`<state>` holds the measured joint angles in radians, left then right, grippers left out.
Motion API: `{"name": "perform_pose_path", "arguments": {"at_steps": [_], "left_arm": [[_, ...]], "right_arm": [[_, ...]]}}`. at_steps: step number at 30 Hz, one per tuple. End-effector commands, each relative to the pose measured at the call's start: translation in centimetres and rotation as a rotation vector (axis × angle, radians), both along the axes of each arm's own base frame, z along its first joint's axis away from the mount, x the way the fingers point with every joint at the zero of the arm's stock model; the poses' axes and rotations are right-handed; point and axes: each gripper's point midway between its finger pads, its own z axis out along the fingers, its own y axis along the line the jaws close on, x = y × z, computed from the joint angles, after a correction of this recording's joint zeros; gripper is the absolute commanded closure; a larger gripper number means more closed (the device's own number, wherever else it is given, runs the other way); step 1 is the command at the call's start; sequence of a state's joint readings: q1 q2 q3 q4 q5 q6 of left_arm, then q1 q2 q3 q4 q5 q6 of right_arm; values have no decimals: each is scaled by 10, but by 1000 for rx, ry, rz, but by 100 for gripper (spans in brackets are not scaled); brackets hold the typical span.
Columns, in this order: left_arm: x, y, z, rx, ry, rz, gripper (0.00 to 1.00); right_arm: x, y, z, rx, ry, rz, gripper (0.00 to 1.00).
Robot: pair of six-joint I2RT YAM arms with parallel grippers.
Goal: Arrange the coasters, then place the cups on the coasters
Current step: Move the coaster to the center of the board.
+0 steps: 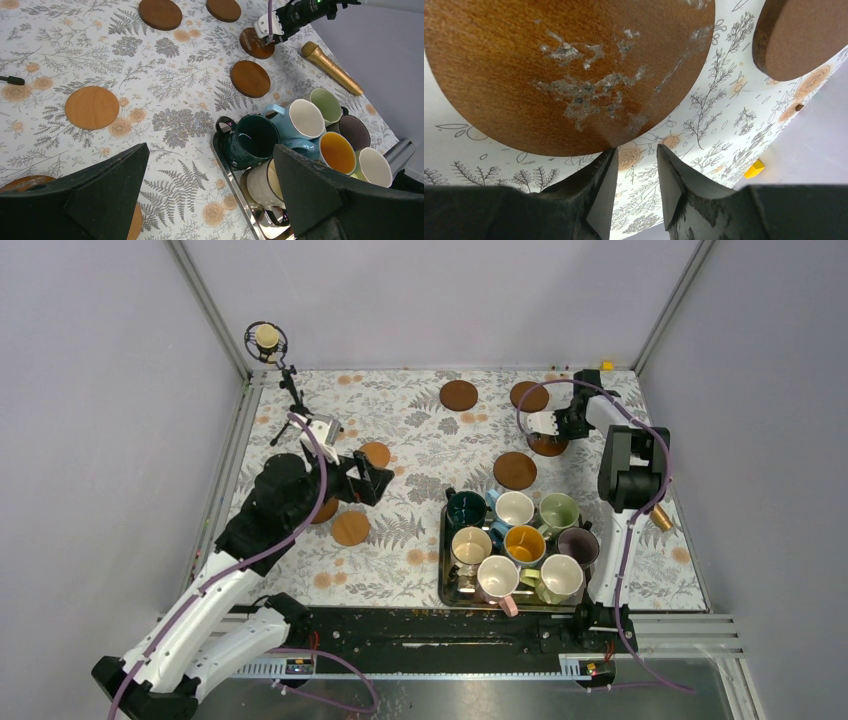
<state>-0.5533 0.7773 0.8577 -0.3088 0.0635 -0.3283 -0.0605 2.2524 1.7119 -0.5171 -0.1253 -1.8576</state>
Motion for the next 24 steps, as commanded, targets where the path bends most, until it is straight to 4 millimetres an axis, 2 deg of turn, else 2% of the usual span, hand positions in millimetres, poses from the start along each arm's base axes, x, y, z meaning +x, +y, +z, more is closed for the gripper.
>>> {"name": "perform_pose_path", "arguments": {"at_steps": [1, 6, 10, 16, 17, 24], "left_arm": [[-2, 5, 31, -24, -86, 17, 1], [-5, 2, 32, -27, -87, 3, 1], [-7, 2, 34, -32, -94, 1, 1], [-10, 3, 38, -34, -107, 1, 1], [-10, 3, 38, -33, -109, -2, 1], [-11, 4, 39, -28, -114, 4, 1]], "right_arm": [[-23, 23, 0, 52, 76, 56, 58], [-34, 25, 6, 56, 86, 55, 58], [-36, 36, 8, 84, 103, 79, 58], [-28, 47, 7, 91, 95, 91, 58], [-24, 64, 9, 91, 91, 123, 58], [-6, 97, 7, 89, 80, 188, 58]]}}
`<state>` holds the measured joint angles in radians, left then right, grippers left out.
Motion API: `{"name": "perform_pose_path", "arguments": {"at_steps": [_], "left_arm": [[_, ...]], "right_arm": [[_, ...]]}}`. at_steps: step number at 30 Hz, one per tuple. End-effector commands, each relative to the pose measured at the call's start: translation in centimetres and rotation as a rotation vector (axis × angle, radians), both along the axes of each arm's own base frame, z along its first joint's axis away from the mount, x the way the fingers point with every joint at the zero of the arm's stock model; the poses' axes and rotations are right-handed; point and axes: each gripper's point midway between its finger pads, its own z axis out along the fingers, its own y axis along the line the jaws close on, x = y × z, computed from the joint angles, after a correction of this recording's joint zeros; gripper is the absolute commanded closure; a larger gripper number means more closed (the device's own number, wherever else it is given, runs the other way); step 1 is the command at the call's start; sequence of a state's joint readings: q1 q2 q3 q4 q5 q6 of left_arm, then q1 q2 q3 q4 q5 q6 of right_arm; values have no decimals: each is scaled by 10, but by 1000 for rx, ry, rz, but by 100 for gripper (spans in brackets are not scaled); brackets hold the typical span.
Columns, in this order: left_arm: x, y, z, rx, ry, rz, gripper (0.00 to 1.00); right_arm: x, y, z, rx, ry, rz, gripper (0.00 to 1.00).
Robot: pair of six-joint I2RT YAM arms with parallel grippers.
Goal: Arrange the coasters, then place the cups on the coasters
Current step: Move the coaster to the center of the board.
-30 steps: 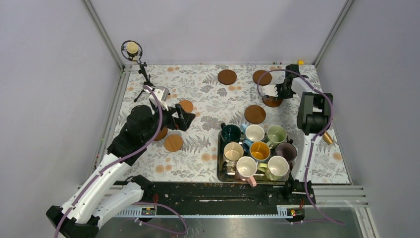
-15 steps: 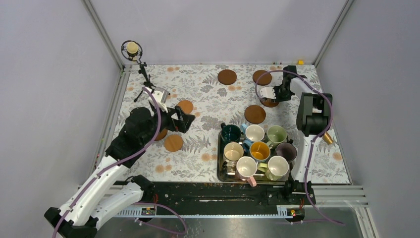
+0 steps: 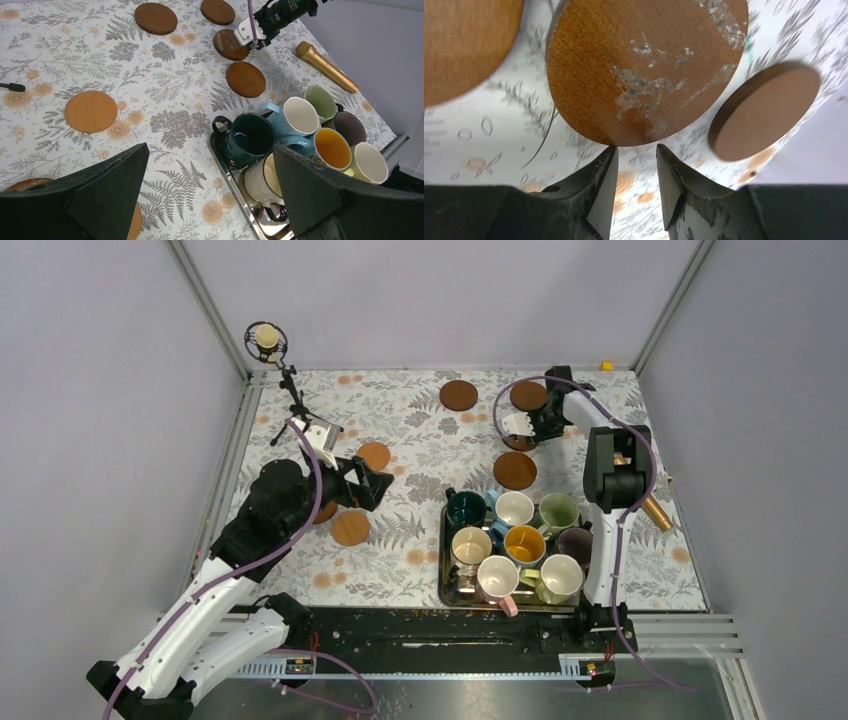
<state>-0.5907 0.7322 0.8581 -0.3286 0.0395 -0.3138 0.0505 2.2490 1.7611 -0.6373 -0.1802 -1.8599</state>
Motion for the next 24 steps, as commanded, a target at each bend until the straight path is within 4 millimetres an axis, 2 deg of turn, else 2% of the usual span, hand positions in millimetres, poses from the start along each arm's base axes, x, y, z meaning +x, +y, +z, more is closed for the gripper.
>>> {"name": "perform_pose_path", "arguments": {"at_steps": [1, 10, 15, 18, 24], "left_arm": [[1, 4, 31, -30, -81, 20, 1], [-1, 1, 31, -29, -82, 9, 1], [-1, 2, 31, -33, -85, 10, 1], [-2, 1, 31, -40, -87, 8, 1], [-3, 0, 33, -48, -86, -1, 1]], "right_arm": [[6, 31, 2, 43, 12, 59, 58], [5, 44, 16, 68, 1, 74, 58], [5, 47, 48, 106, -46, 26, 58], [12, 51, 72, 199, -70, -122, 57], [47, 64, 128, 530, -98, -642, 53]]}}
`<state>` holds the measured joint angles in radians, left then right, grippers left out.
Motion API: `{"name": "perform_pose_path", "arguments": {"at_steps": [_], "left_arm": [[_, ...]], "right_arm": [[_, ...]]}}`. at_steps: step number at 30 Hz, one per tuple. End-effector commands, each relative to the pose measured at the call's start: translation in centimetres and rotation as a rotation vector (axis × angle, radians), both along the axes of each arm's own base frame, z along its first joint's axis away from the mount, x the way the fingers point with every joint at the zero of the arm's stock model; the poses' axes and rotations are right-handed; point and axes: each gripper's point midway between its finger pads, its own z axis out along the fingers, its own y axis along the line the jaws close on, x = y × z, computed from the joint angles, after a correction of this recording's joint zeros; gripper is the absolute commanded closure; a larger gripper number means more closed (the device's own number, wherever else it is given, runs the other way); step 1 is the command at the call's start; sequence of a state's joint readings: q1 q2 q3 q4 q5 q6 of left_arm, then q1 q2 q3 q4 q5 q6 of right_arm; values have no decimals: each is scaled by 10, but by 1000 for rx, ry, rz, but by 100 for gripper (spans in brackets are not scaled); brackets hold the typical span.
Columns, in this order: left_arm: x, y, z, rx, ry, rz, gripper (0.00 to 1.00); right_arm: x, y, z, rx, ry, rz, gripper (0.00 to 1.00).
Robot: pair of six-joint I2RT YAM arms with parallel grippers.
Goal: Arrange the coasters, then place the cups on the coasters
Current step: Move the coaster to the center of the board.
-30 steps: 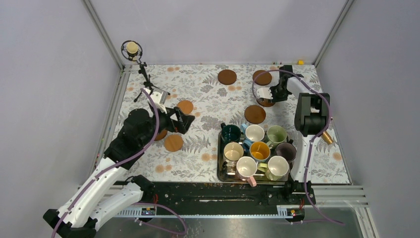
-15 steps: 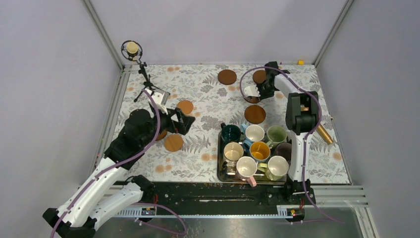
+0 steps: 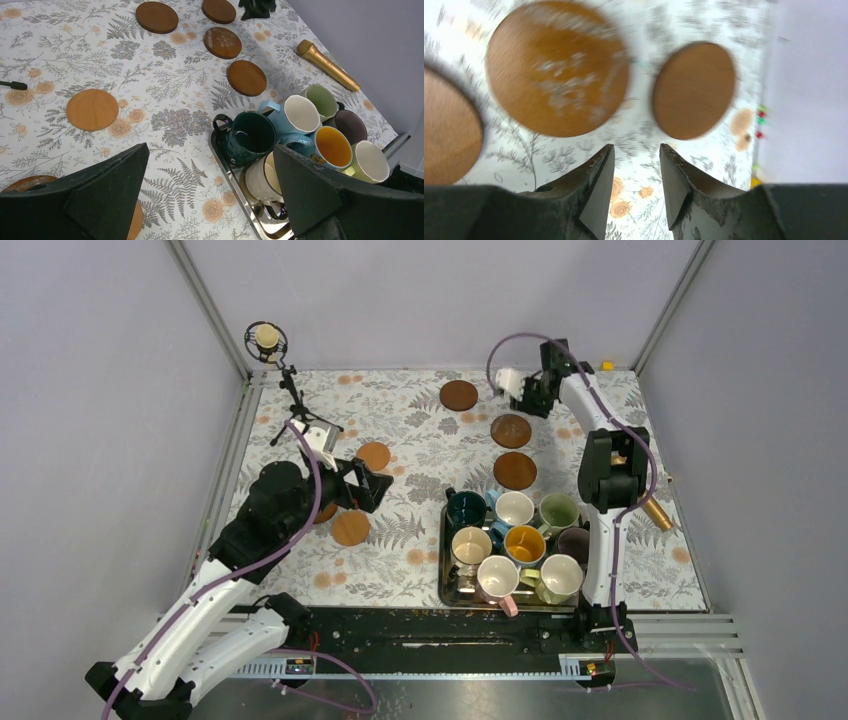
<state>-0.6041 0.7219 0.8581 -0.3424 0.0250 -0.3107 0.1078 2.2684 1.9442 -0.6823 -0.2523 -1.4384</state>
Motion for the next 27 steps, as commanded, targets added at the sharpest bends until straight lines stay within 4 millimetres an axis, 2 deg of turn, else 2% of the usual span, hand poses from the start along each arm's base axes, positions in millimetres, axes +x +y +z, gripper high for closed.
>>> {"name": "perform_pose_path", "arguments": {"at_steps": [1, 4, 7, 9, 13, 16, 20, 23, 27], "left_arm": [[0, 0, 33, -55, -87, 0, 1], [-1, 3, 34, -58, -95, 13, 1], [-2, 4, 35, -62, -104, 16, 1], [-3, 5, 35, -63, -104, 15, 1], [-4, 4, 35, -74, -103, 11, 1], [-5, 1, 36, -84, -101, -7, 1], [-6, -1, 36, -89, -99, -16, 1], [-6, 0, 35, -86, -99, -12, 1], [-6, 1, 35, -86, -103, -5, 1]], "right_arm": [[32, 22, 97, 347, -84, -436, 53], [38, 31, 117, 558, -12, -749, 53], [38, 34, 121, 685, 52, -984, 52], [35, 30, 112, 724, 78, -1130, 52], [28, 10, 91, 769, 83, -1461, 51], [24, 10, 77, 821, 146, -1594, 50], [21, -6, 59, 815, 110, -1772, 49], [18, -15, 36, 822, 146, -1880, 48], [15, -18, 4, 904, 223, -1976, 48]]}}
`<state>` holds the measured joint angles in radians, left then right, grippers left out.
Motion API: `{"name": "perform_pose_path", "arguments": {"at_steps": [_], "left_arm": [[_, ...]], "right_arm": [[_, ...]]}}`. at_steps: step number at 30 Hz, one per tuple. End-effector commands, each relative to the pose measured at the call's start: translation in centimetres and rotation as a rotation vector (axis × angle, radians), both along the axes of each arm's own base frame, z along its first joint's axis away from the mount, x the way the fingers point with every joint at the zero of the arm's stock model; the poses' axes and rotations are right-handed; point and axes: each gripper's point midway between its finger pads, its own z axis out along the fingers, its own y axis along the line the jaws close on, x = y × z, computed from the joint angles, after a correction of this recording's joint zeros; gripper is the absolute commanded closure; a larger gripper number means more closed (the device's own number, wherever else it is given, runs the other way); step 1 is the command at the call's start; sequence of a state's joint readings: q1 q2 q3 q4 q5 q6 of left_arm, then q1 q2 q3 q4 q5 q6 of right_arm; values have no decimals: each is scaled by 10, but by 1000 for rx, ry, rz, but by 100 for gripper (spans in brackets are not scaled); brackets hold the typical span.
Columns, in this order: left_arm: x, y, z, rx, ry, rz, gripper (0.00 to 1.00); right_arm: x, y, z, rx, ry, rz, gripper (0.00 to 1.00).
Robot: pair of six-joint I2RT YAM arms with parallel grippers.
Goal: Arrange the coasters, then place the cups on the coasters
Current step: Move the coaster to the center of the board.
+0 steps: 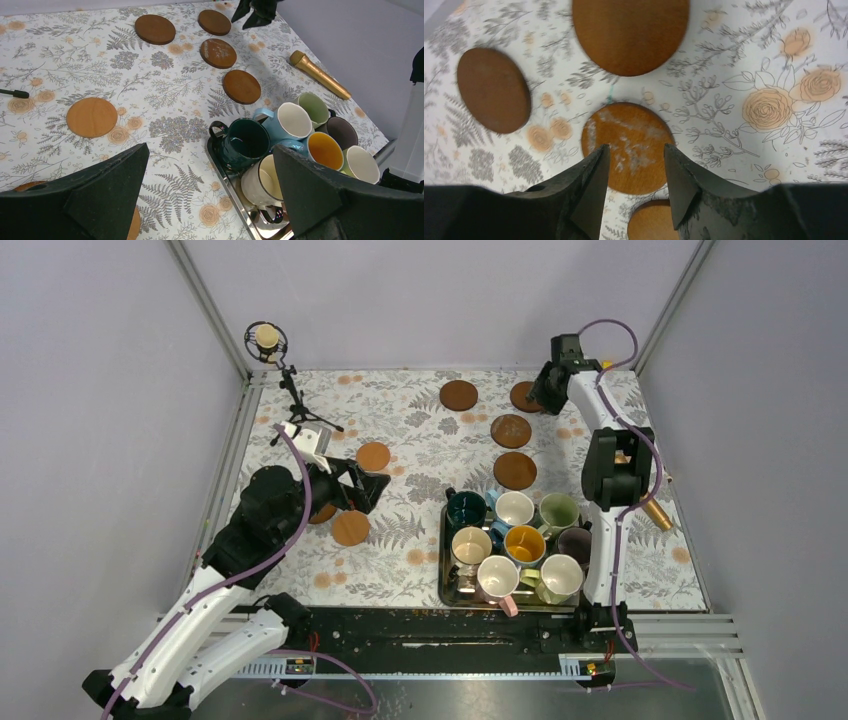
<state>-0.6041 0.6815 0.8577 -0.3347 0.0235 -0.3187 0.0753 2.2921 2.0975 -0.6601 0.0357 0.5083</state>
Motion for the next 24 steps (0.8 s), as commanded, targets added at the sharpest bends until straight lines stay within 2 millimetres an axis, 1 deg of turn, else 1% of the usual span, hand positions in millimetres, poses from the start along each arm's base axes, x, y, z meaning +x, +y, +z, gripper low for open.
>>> {"name": "perform_pose_path", "arguments": {"at_steps": [1, 5, 7, 11, 12, 15, 20, 24], "left_arm": [[0, -3, 23, -53, -70, -8, 1], [0, -4, 22, -52, -66, -12, 1], [0, -4, 22, -52, -65, -13, 1], [0, -4, 22, -53, -65, -16, 1], [0, -5, 23, -54, -67, -16, 1], [0, -5, 23, -54, -68, -17, 1], [1, -3, 22, -50, -68, -9, 1], [0, -3, 23, -51, -70, -9, 1]], "right_arm": [[-1, -16, -37, 103, 23, -207, 49], [-4, -14, -61, 159, 48, -256, 50], [-4, -13, -68, 166, 51, -267, 50], [2, -9, -69, 185, 37, -264, 51], [2, -9, -72, 187, 44, -264, 51], [7, 3, -75, 229, 52, -220, 52], [6, 9, -75, 249, 60, -200, 53], [6, 14, -73, 266, 62, -176, 56]]}}
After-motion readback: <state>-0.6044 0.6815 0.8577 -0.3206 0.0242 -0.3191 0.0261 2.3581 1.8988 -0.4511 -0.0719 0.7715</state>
